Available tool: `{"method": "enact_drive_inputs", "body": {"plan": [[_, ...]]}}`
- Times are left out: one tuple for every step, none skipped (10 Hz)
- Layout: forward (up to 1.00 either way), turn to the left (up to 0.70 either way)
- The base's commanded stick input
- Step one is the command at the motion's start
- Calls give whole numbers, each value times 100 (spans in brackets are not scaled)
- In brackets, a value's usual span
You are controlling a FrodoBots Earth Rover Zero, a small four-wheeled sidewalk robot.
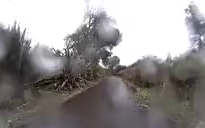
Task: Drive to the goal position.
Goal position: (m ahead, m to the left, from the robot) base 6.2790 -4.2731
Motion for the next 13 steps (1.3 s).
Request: {"method": "enact_drive_inputs", "body": {"plan": [[85, 0], [85, 0], [85, 0], [85, 0], [85, 0], [85, 0], [85, 0], [85, 0], [85, 0], [85, 0], [85, 0], [85, 0], [85, 0]]}}
